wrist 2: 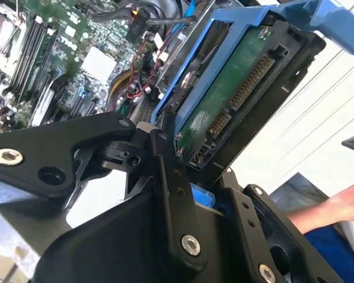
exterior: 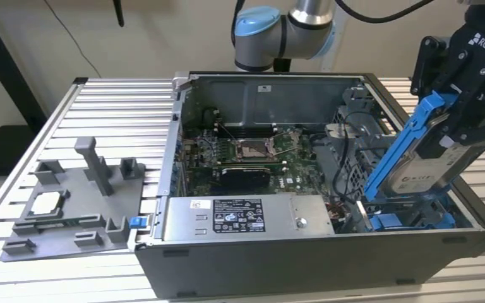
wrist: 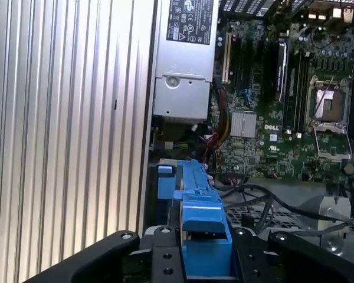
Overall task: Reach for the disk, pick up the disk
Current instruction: 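Pick up the disk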
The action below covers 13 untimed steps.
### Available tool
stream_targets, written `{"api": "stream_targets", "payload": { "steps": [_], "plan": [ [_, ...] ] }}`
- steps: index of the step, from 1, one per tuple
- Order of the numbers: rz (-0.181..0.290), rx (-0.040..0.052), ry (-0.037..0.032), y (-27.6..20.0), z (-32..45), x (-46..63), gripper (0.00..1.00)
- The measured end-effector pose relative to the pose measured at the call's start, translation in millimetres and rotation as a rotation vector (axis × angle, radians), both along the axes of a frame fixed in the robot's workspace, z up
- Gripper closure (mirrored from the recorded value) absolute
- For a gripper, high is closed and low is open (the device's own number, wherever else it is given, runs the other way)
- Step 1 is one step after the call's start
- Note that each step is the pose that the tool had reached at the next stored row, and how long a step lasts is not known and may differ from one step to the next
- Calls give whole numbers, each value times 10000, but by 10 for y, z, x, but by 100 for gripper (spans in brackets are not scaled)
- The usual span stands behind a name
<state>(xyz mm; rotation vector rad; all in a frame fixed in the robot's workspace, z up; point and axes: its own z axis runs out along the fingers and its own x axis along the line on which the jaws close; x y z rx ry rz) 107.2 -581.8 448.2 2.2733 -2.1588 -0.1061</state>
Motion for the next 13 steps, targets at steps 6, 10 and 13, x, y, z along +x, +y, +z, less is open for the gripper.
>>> {"api": "stream_targets", "payload": {
  "steps": [6, 10, 13],
  "plan": [
    [-149, 82, 0, -24, -96, 34, 100],
    [-199, 87, 1, -29, -112, 54, 100],
    [-199, 89, 1, -30, -114, 56, 100]
  ]
}}
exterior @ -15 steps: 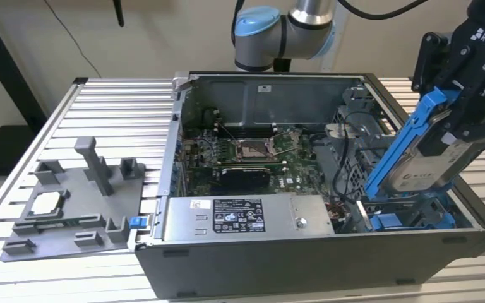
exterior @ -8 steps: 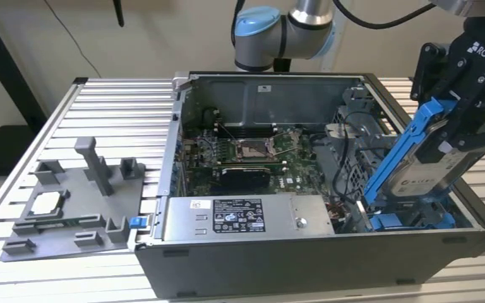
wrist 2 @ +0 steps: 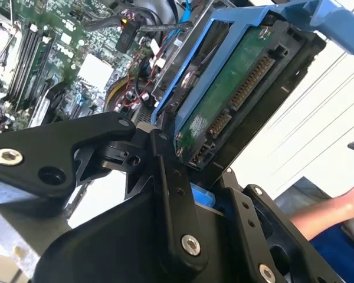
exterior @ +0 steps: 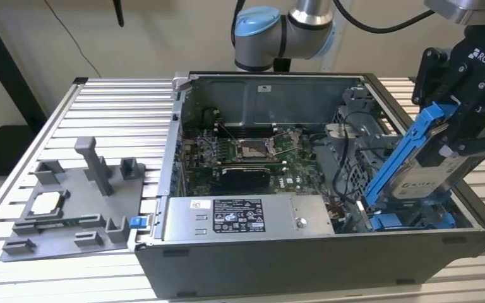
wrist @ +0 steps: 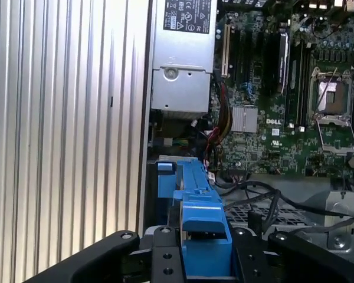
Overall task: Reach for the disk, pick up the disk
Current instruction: 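Pick up the disk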
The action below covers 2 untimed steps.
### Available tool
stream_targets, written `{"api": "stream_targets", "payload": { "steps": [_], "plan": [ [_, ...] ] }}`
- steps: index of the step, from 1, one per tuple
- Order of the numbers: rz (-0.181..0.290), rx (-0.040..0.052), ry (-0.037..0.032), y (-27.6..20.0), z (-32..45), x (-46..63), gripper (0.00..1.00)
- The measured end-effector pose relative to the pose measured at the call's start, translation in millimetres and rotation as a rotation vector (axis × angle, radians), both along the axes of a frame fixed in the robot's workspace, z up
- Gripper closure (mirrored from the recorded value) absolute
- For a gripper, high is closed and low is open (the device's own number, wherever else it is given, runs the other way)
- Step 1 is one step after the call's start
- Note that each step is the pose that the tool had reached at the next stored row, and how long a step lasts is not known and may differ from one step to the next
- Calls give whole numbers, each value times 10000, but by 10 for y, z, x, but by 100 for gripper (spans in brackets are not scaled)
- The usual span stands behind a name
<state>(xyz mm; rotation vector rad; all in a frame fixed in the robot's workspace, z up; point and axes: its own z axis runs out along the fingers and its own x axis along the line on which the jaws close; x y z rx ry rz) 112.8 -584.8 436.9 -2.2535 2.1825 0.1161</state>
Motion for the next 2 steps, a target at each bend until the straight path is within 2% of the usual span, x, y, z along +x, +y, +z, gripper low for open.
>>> {"api": "stream_targets", "payload": {
  "steps": [2],
  "plan": [
    [0, 0, 0, 0, 0, 0, 100]
  ]
}}
